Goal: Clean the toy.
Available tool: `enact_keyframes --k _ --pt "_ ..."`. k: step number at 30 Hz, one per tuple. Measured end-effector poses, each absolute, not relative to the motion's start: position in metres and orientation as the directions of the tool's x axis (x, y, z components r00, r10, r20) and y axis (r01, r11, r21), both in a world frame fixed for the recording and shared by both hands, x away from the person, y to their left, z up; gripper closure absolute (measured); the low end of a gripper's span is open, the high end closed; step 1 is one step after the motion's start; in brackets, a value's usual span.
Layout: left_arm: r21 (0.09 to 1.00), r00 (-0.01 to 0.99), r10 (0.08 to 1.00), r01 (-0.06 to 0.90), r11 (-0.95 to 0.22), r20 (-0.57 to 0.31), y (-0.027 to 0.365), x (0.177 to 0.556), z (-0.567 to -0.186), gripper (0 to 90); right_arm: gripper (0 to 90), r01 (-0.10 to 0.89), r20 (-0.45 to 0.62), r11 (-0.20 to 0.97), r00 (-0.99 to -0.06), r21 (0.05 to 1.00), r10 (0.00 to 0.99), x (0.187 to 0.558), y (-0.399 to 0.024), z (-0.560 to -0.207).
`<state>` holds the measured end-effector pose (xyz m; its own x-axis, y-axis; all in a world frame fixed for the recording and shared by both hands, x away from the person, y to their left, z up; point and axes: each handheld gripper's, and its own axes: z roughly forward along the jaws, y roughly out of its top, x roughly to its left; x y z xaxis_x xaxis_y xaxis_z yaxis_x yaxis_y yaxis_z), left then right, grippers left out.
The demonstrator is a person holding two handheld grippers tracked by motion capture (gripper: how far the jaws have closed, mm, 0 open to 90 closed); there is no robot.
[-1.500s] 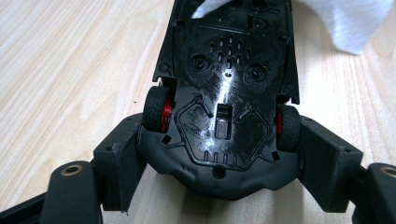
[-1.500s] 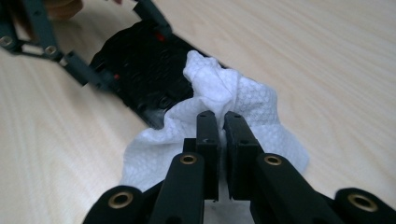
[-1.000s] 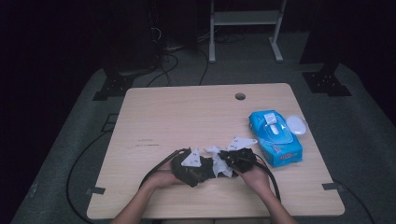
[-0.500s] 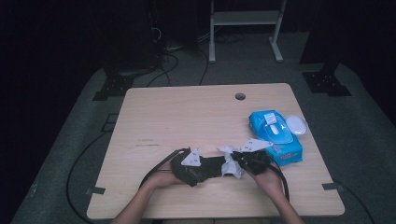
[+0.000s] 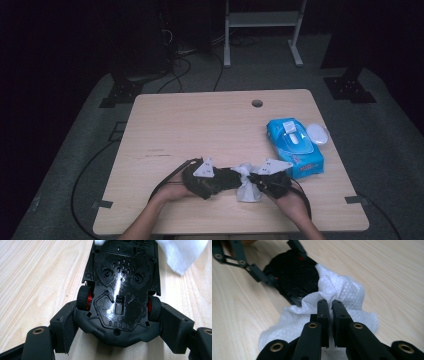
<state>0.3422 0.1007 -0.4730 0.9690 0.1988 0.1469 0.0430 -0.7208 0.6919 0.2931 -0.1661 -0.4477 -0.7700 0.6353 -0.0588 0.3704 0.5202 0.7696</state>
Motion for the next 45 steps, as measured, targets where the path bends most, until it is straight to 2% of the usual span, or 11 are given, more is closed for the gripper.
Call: enact_keyframes --k 14,21,26,34,40,45 --pt "0.693 0.968 0.202 0.042 -0.719 0.152 0.099 0.342 -0.473 24.2 84.7 0.308 -0.026 0.587 -0.871 0.749 0.490 0.305 -0.097 -0.449" --pt "0.693 0.968 0.205 0.048 -0.719 0.146 0.101 0.342 -0.473 24.2 84.6 0.307 0.015 0.592 -0.895 0.745 0.445 0.311 -0.082 -0.450" --pt "0.695 0.968 0.202 0.042 -0.718 0.151 0.100 0.343 -0.472 24.2 84.7 0.318 0.023 0.587 -0.891 0.744 0.453 0.311 -0.089 -0.449" --pt "0.699 0.968 0.205 0.045 -0.714 0.147 0.099 0.342 -0.471 24.2 84.7 0.291 0.000 0.591 -0.897 0.752 0.442 0.313 -0.073 -0.449" --pt "0.699 0.970 0.200 0.047 -0.713 0.139 0.099 0.341 -0.471 24.2 84.8 0.283 -0.048 0.585 -0.873 0.760 0.486 0.323 -0.070 -0.445" --pt "0.701 0.969 0.202 0.048 -0.712 0.139 0.099 0.342 -0.471 24.2 84.9 0.308 -0.065 0.561 -0.835 0.768 0.547 0.330 -0.083 -0.444"
